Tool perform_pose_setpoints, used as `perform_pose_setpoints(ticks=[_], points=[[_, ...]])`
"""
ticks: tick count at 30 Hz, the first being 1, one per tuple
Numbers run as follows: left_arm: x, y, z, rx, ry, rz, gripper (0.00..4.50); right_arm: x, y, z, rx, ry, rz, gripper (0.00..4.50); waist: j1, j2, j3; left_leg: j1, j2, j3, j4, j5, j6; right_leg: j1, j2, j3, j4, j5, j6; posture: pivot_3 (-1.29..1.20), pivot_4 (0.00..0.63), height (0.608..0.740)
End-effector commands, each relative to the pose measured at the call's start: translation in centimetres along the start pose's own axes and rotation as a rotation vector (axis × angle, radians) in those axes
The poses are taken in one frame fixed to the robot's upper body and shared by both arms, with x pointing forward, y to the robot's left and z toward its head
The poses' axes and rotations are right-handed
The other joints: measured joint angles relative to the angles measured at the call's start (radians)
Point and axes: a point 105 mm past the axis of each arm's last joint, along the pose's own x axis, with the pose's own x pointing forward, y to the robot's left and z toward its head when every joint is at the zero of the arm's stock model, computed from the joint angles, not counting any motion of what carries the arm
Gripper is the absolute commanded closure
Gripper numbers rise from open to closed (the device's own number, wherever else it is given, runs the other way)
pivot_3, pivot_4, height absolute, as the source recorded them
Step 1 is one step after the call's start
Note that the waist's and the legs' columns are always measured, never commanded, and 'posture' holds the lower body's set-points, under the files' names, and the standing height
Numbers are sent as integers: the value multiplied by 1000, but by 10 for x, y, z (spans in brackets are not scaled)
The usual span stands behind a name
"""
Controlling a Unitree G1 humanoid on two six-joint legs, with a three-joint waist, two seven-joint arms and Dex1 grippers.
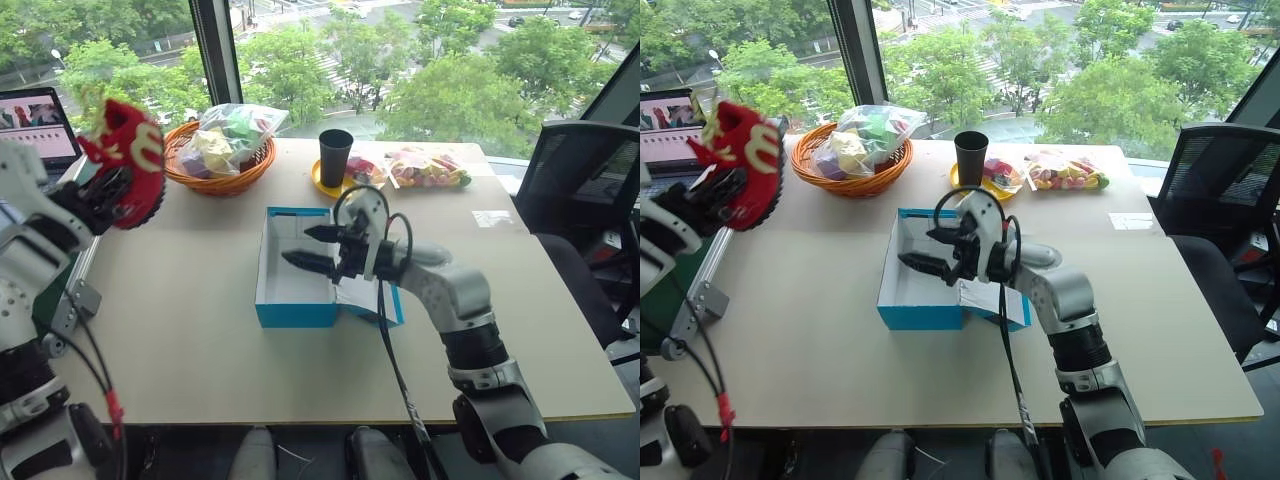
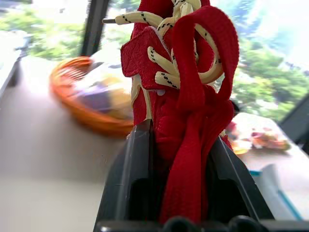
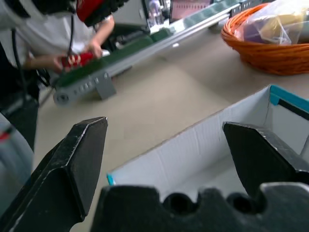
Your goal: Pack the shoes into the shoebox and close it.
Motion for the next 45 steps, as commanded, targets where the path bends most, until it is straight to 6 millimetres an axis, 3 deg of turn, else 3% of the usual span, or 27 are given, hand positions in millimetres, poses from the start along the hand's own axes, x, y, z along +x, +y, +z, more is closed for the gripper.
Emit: perform_pose_setpoints(ticks=[1, 4, 8, 15, 23, 27, 36, 39, 42, 45], points=[[27, -58, 5, 36, -73, -106, 3415, -5, -1, 36, 132, -148, -5, 0, -1, 0, 0, 0, 0, 0, 0, 0, 0, 0, 0, 0, 1, 0, 0, 0, 150, 734], [41, -105, 0, 37, -95, -211, 3415, -7, -1, 52, 189, -213, -14, 0, -9, 0, 0, -1, 0, 0, 1, 0, 0, -1, 0, 0, 1, 0, 0, 0, 150, 734], [47, -132, -10, 66, -67, -281, 3415, -9, -4, 61, 213, -259, -66, 0, -16, 0, 1, -2, -1, 0, 1, 0, 0, -2, 0, 1, 1, 0, -1, 0, 150, 734], [50, -154, -19, 61, -51, -375, 3415, -15, 8, 77, 280, -351, -45, 0, -12, 3, 2, -1, -1, 0, 1, 0, 1, -2, 1, 1, 2, 0, 0, 0, 150, 734], [56, -152, -21, 67, -45, -367, 3415, -16, 18, 79, 318, -366, -22, 0, -11, 3, 2, -2, -1, 0, 1, 0, 1, -2, 1, 1, 1, 0, 0, 0, 150, 734], [55, -156, -27, 58, -23, -376, 3435, -16, 17, 82, 333, -386, -33, 949, -11, 3, 2, -2, -1, 0, 1, 0, 1, -2, 1, 1, 1, 0, 0, 0, 150, 734], [52, -159, -26, 21, -23, -380, 3435, -12, 16, 82, 361, -391, -24, 4034, -12, 3, 2, -3, -1, 0, 1, 0, 1, -2, 1, 1, 1, 0, 0, 0, 150, 734], [50, -159, -28, 18, -12, -381, 3435, -11, 15, 83, 369, -394, -26, 4223, -11, 3, 2, -3, -1, 0, 1, 0, 1, -2, 1, 1, 0, 0, 0, 0, 150, 734], [47, -149, -25, -31, -26, -352, 2633, -11, 13, 83, 365, -393, -38, 4236, -12, 3, 2, -3, -1, 0, 1, 0, 1, -2, 1, 1, 0, 0, 0, 0, 150, 734], [37, -138, -29, 58, 29, -355, 1511, -12, 9, 85, 348, -388, -68, 4241, -15, 3, 2, -3, -1, 0, 1, 0, 1, -2, 1, 1, 0, 0, 0, 0, 150, 734]])
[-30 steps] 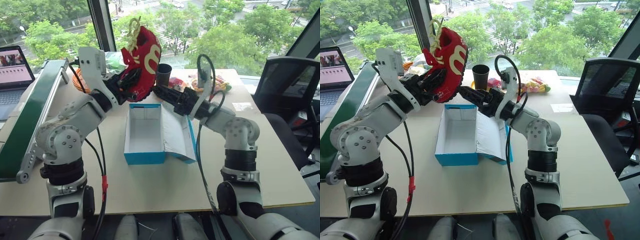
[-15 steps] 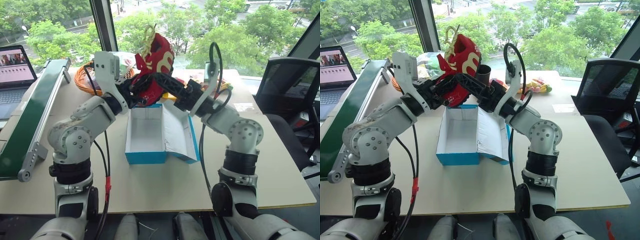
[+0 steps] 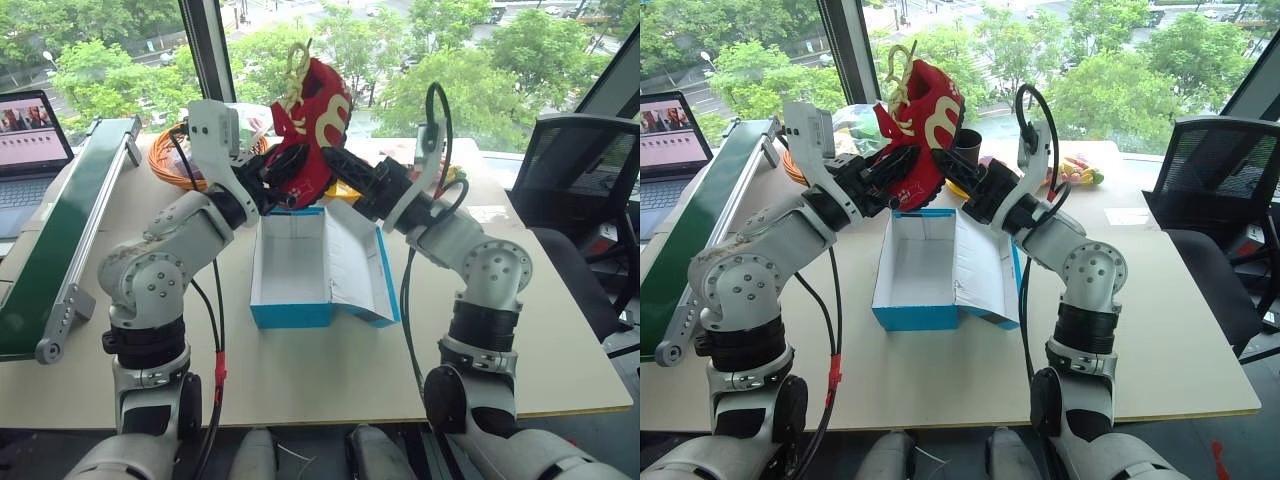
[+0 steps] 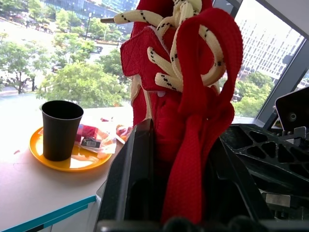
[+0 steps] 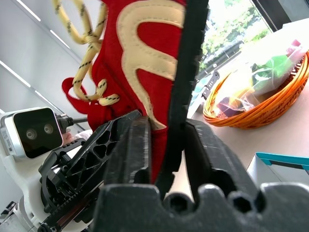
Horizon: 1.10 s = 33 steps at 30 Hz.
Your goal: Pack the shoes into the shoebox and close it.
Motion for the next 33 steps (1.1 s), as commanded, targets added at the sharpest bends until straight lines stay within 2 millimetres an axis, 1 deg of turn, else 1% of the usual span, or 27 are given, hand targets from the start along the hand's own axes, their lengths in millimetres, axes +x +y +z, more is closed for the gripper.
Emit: perform_pose_setpoints(ticks=[1, 3, 4, 5, 7, 9, 11, 13, 15, 17, 20, 21, 23, 25, 29, 33], points=[[-22, 3, -1, 132, 88, -34, 1108, 4, 18, 18, -63, -49, 51, 4241, -5, 1, 0, 0, 0, 0, 0, 0, 0, 0, 0, 0, 0, 0, 0, 0, 150, 734], [-41, 12, -8, 170, 165, -47, 460, 4, 19, 21, -103, -36, 36, 4241, -12, 1, 1, 0, 0, 0, -1, 0, 0, -1, 0, 0, 1, 0, 0, 0, 150, 734], [-50, 15, -4, 121, 154, -61, 79, 6, 20, 22, -124, -15, 23, 4241, -13, 2, 1, 0, 0, 0, -1, 0, 0, -1, 0, 0, 1, 0, 0, 0, 150, 734], [-59, 23, -2, 137, 168, -44, 31, 10, 19, 19, -158, 30, -11, 4241, -13, 3, 2, 0, 0, 0, -1, 0, 0, -1, 0, 0, 0, 0, 0, 0, 150, 734], [-71, 38, 0, 172, 209, 18, 31, 18, 16, 10, -203, 115, -84, 4241, -14, 3, 3, 0, 0, 0, 0, 0, 0, -1, 0, 0, 0, 0, 0, 0, 150, 734], [-77, 49, -1, 190, 238, 62, 31, 22, 14, -1, -208, 181, -116, 4241, -16, 3, 3, 0, 0, 0, 0, 0, 0, -1, 0, 0, 1, 0, 0, 0, 150, 734], [-77, 50, -1, 216, 245, 68, 31, 25, 8, -16, -187, 258, -161, 4241, -16, 3, 3, 0, 0, 0, -1, 0, 0, -1, 0, 0, 0, -1, 0, 0, 150, 734], [-75, 47, -3, 221, 243, 55, 31, 25, 0, -33, -183, 361, -221, 4241, -12, 3, 3, 0, 0, 0, -1, 0, 0, -1, 0, 0, 0, -1, 0, 0, 150, 734], [-73, 40, -7, 212, 239, 31, 31, 27, -14, -39, -121, 382, -306, 4241, -6, 3, 3, -1, 0, 0, -1, 0, 0, -1, 0, 0, -1, 0, 0, 0, 150, 734], [-72, 37, -10, 206, 237, 21, 31, 28, -20, -39, -79, 379, -342, 4241, 1, 3, 3, -1, 0, 0, -1, 0, 0, -2, 0, 0, -1, 0, 0, 0, 150, 734], [-70, 34, -15, 214, 250, 18, 31, 23, -42, -47, -74, 411, -471, 4241, 5, 3, 3, -2, 0, 0, -1, 0, 0, -2, 0, -1, -1, 0, 0, 0, 150, 734], [-70, 34, -16, 215, 249, 17, 31, 21, -48, -50, -88, 428, -508, 4241, 5, 3, 3, -2, 0, 0, -1, 0, 0, -2, 0, -1, -1, 0, 0, 0, 150, 734], [-68, 33, -15, 215, 245, 17, 31, 12, -62, -56, -168, 475, -591, 4241, 4, 3, 3, -2, 0, 0, -1, 0, 0, -2, 0, 0, -1, 0, 0, 0, 150, 734], [-68, 32, -12, 217, 242, 13, 31, 2, -72, -66, -211, 528, -645, 4241, 2, 3, 3, -2, 0, 0, -1, 0, 0, -2, 0, 0, -1, 0, 0, 0, 150, 734], [-68, 31, -11, 220, 239, 12, 31, -16, -80, -85, -238, 622, -683, 4241, 2, 3, 3, -2, 0, 0, -2, 0, 0, -3, 0, 0, -1, 0, 0, 0, 150, 734], [-70, 29, -14, 216, 237, 17, 31, -30, -85, -95, -249, 679, -713, 4241, 1, 3, 3, -2, 0, 0, -1, 0, 0, -2, 0, 0, -1, 0, 0, 0, 150, 734]])
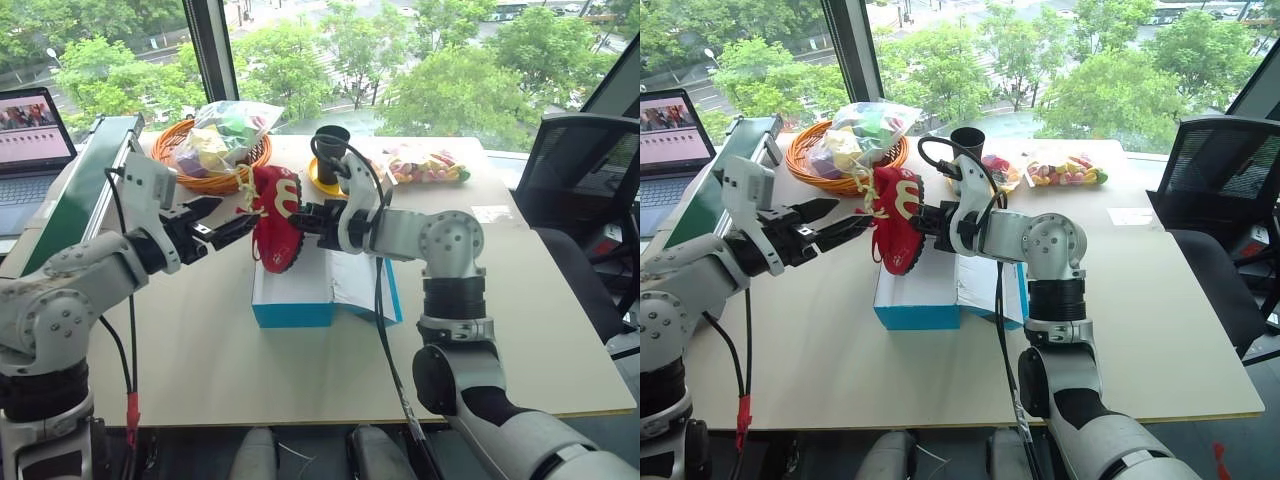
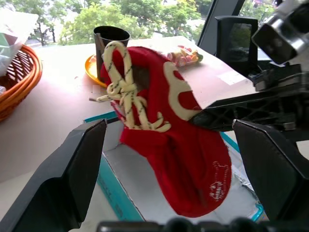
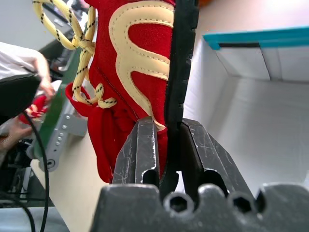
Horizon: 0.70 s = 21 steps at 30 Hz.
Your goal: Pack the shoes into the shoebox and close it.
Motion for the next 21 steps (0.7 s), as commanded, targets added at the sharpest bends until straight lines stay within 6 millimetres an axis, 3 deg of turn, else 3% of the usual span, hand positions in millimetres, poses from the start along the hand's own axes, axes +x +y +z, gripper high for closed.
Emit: perform_pose_setpoints(ticks=[1, 4, 6, 12, 16, 18, 21], points=[[-4, -8, 12, 42, -56, -9, 31, -3, -2, -13, -34, 45, -10, 4241, 1, 0, 0, 0, 0, 0, 0, 0, 0, 0, 0, 0, 0, 0, 0, 0, 150, 734], [-5, -9, 8, 35, -55, 0, 31, -2, -10, -18, -43, 58, -48, 4241, 1, 0, 0, 0, 0, 0, 0, 0, 0, 0, 0, 0, 0, 0, 0, 0, 150, 734], [-6, -9, 7, 36, -52, 3, 0, -1, -9, -18, -38, 57, -48, 3251, 2, 0, 0, 0, 0, 0, 0, 0, 0, 0, 0, 0, 0, 0, 0, 0, 150, 734], [-13, -3, 8, 50, -41, 39, 0, -1, -2, -1, -44, -28, -48, 1294, 2, 0, 0, 0, 0, 0, 1, 0, 0, 0, 0, 0, 0, 0, 0, 0, 150, 734], [-16, 1, 5, 51, -29, 60, 0, -13, 18, 36, -149, -235, -7, 32, 0, 0, 0, 0, 0, 0, 1, 0, 0, 0, 0, 0, 0, 0, 0, 0, 150, 734], [-18, 9, 1, 57, -5, 102, 0, -29, 45, 63, -167, -387, 110, 32, -2, 0, 0, 0, 0, 0, 0, 0, 0, 0, 0, 0, 0, 0, 0, 0, 150, 734], [-23, 26, -6, 56, 24, 192, 0, -44, 58, 85, -209, -522, 163, 32, -4, 0, 0, 0, 0, 0, -1, 0, 0, -1, 0, 0, 0, 0, 0, 0, 150, 734]])
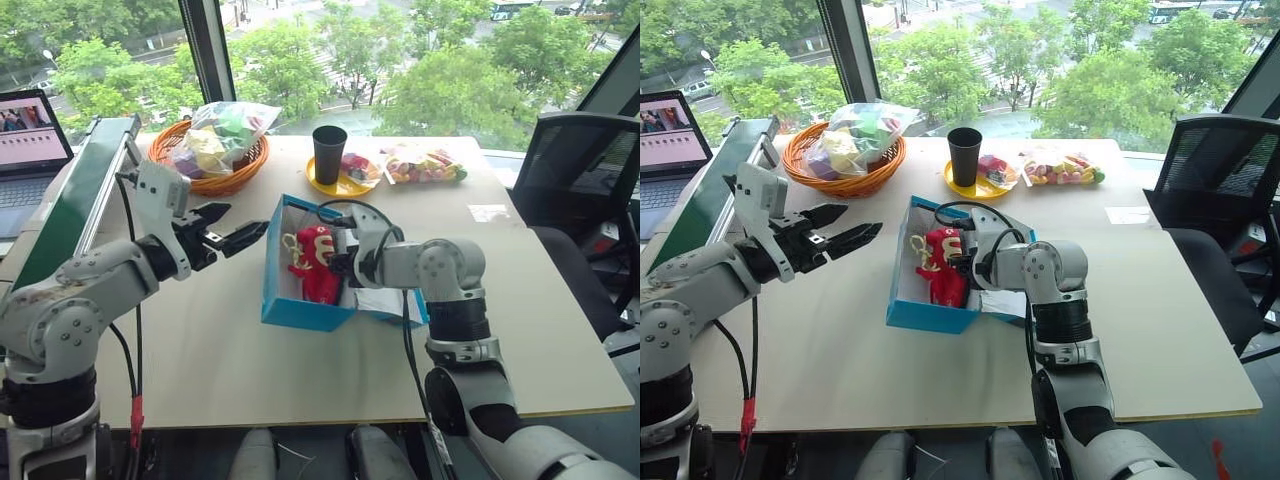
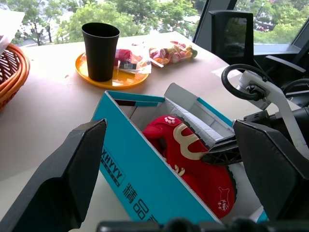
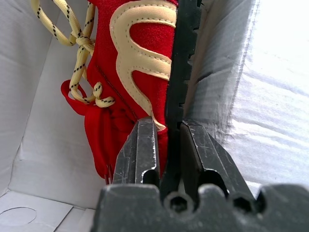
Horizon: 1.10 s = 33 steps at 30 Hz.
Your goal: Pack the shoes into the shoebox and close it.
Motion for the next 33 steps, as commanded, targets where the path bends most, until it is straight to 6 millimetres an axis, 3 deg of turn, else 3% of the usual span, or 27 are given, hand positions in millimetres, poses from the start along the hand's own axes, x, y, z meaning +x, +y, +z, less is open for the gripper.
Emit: perform_pose_setpoints(ticks=[1, 7, 11, 14, 17, 20, 22, 27, 33], points=[[-9, 22, 2, 30, -5, 122, 0, -16, 19, 49, -68, -237, 85, 32, 3, 0, 0, 0, 0, 0, 0, 0, 0, 0, 0, 0, 0, 0, 0, 0, 150, 734], [-26, 60, -15, 44, 42, 363, 0, -30, 29, 63, -66, -409, 272, 32, 10, 0, 0, 0, 0, 0, 0, 0, 0, 1, 0, -1, -1, 0, 0, 0, 150, 734], [-59, 102, -37, 85, 73, 642, 0, -57, 49, 68, -82, -508, 543, 32, 4, 0, 0, 0, 0, 0, 0, 0, 0, 1, 0, 0, -1, 0, 0, 0, 150, 734], [-90, 134, -57, 62, 57, 842, 0, -70, 64, 44, -171, -436, 736, 32, 0, 0, 0, 1, 1, 1, -2, 0, 0, 0, 0, 1, -1, 0, 0, 0, 150, 734], [-111, 157, -74, 96, 82, 967, 0, -65, 62, 20, -275, -382, 756, 32, 4, 0, 0, 2, 1, 1, -2, 0, 0, 0, 0, 0, -1, 0, -1, 0, 150, 734], [-122, 171, -84, 123, 77, 1017, 0, -58, 57, 10, -279, -369, 751, 32, 8, 0, 0, 2, 1, 1, 0, 0, 0, 1, 0, 0, 0, 0, -1, 0, 150, 734], [-119, 173, -84, 88, 21, 975, 0, -54, 56, 4, -290, -361, 746, 32, 11, 0, 0, 3, 1, 1, 0, 0, 0, 2, 0, 0, 0, 0, -1, 0, 150, 734], [-131, 196, -81, 110, -6, 1072, 0, -54, 58, -11, -324, -338, 763, 32, 15, -1, 0, 2, 1, 0, -1, 0, 0, 2, 0, -2, -1, 0, -1, 0, 150, 734], [-127, 209, -81, 144, -49, 1034, 0, -52, 52, -23, -364, -321, 726, 32, 10, -1, 0, 3, 1, 1, -1, 0, 0, 2, 0, -1, 0, 0, -1, 0, 150, 734]])
